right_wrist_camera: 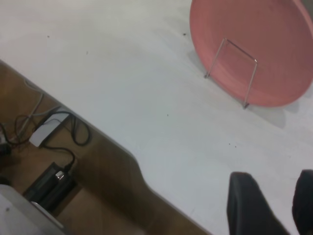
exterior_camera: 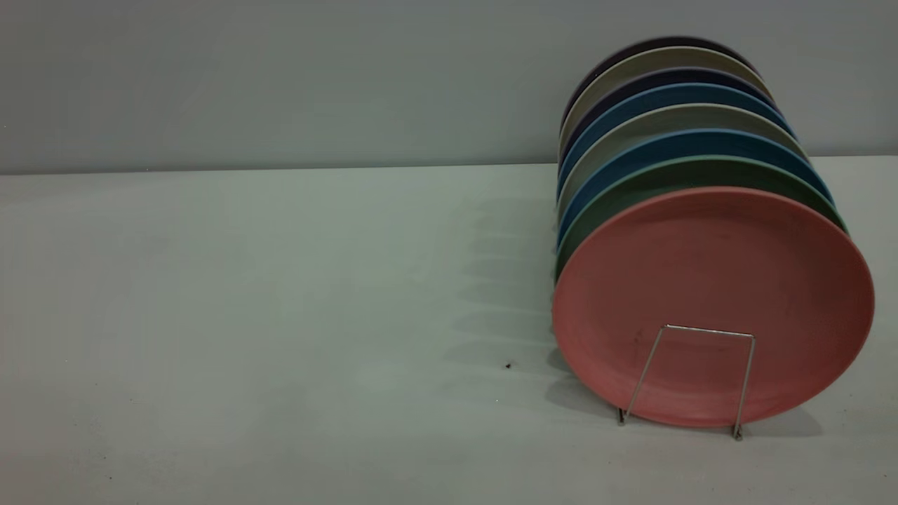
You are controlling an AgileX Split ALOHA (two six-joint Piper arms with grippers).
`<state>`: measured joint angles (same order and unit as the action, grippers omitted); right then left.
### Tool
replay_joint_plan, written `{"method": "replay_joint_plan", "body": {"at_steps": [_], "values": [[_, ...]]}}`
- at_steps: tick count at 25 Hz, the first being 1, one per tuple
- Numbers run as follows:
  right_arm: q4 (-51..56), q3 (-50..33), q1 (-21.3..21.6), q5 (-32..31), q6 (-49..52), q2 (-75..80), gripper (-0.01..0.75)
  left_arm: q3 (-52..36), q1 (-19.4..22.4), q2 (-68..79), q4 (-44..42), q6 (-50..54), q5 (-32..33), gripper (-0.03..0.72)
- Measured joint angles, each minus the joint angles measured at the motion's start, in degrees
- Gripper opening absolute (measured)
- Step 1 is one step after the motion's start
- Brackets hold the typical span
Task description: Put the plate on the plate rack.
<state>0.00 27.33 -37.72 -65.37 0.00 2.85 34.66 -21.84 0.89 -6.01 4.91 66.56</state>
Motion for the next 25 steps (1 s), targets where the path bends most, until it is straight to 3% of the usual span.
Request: {"method": "replay_joint_plan", "body": {"at_steps": [12,25], "values": [[0.0,0.0,0.0,0.1,0.0,-0.1,0.243,-6.5,0.0,-0.1,0.0,0.9,-1.3,0.24],[0.0,-0.1,0.0,0.1,0.0,-0.1,0.243,-6.7,0.0,-0.1,0.0,0.8,-1.4,0.24]]}}
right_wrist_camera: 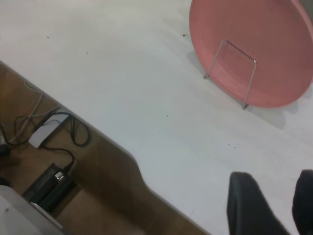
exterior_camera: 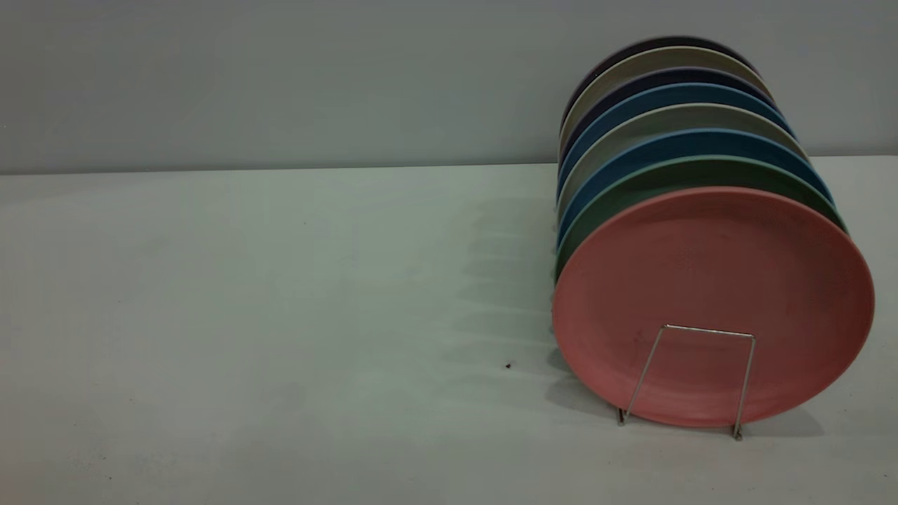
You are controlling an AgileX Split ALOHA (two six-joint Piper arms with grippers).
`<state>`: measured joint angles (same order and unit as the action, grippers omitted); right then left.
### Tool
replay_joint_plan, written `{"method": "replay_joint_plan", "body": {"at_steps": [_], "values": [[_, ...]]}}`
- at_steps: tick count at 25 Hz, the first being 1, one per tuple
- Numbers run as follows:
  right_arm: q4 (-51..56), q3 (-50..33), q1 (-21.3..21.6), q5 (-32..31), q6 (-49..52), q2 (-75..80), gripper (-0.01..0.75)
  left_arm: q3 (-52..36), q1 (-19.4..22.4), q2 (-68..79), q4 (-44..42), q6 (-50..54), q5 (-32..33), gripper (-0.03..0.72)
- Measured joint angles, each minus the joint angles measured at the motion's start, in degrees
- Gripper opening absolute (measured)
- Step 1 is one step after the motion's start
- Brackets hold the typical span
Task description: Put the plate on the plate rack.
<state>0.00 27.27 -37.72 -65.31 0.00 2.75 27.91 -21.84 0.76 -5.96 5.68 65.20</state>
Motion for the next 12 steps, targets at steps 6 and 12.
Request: {"method": "replay_joint_plan", "body": {"at_steps": [6,12], "values": [[0.0,-0.1,0.0,0.0,0.0,0.0,0.243,0.0,0.0,0.0,0.0,0.0,0.0,0.24],[0.0,-0.2,5.1,0.0,0.0,0.0,0.243,0.0,0.0,0.0,0.0,0.0,0.0,0.24]]}}
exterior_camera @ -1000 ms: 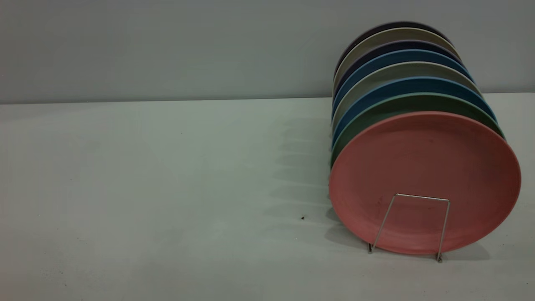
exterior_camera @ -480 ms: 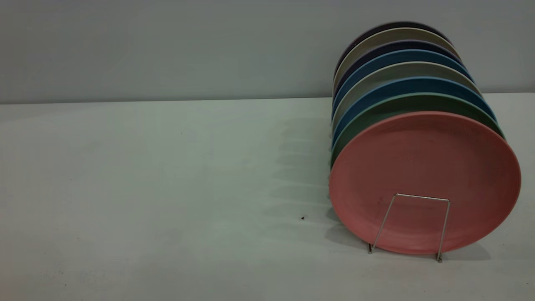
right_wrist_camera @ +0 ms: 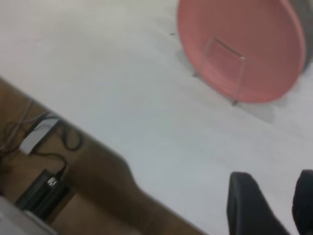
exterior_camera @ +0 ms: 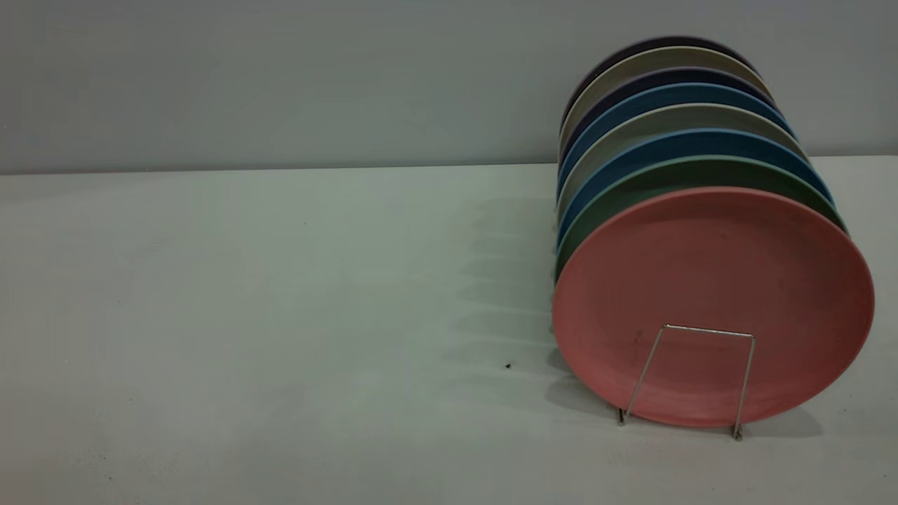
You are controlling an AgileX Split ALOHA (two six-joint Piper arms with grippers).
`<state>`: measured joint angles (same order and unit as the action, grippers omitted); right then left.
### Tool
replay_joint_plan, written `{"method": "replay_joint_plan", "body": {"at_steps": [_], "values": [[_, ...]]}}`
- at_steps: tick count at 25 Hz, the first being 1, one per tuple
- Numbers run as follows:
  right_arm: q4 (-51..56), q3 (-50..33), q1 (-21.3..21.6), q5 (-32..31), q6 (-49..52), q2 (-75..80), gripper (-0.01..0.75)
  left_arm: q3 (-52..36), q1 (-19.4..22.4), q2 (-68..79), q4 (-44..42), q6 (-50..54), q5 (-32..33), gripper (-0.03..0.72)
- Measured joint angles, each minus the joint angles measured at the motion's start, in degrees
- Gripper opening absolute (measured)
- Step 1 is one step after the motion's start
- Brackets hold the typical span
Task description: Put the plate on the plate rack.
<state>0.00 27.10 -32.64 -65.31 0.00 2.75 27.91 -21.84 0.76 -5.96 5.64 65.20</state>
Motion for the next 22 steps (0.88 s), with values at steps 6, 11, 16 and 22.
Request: {"method": "replay_joint_plan", "body": {"at_steps": [6,11,16,22], "values": [[0.4,0.0,12.1,0.0,0.0,0.0,0.243,0.0,3.7,-0.9,0.0,0.0,0.0,0.24],[0.4,0.0,21.6,0.0,0.0,-1.5,0.243,0.0,13.7,-2.0,0.0,0.0,0.0,0.24],[0.4,0.0,25.6,0.0,0.0,-3.7,0.243,0.0,21.2,-2.0,0.0,0.0,0.0,0.24],[0.4,0.0,26.8,0.0,0.0,-3.7,0.243,0.0,22.7,-2.0,0.0,-0.1,0.0,0.24]]}}
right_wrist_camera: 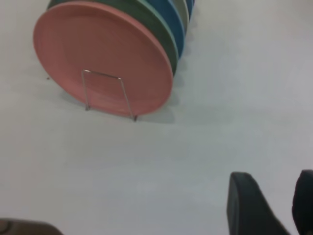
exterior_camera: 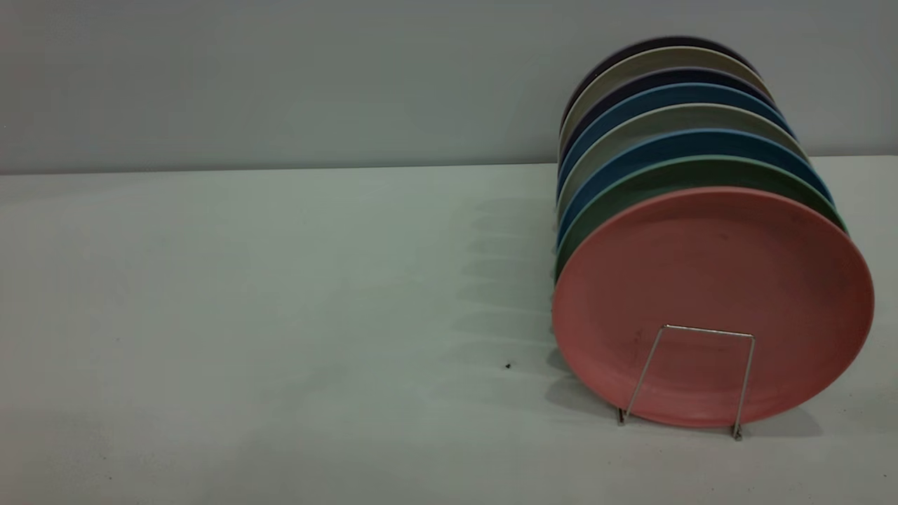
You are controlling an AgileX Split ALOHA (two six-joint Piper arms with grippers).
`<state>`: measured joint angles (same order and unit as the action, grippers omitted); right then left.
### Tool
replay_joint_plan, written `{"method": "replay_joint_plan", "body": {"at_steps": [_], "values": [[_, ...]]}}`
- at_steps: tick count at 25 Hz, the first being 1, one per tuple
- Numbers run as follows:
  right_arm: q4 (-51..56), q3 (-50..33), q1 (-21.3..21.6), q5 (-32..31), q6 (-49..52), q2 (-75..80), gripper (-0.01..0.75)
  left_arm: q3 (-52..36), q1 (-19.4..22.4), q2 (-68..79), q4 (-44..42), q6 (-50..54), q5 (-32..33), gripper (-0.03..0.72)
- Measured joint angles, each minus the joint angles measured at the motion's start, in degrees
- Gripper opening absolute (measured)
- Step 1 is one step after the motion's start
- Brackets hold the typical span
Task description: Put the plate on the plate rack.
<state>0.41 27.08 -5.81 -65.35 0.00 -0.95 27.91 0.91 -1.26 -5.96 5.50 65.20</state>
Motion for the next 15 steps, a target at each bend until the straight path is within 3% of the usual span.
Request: {"method": "replay_joint_plan", "body": {"at_steps": [4,15], "values": [[0.1,0.0,2.0,0.0,0.0,0.0,0.243,0.0,0.0,0.0,0.0,0.0,0.0,0.24],[0.1,0.0,0.6,0.0,0.0,0.0,0.243,0.0,0.0,0.0,0.0,0.0,0.0,0.24]]}}
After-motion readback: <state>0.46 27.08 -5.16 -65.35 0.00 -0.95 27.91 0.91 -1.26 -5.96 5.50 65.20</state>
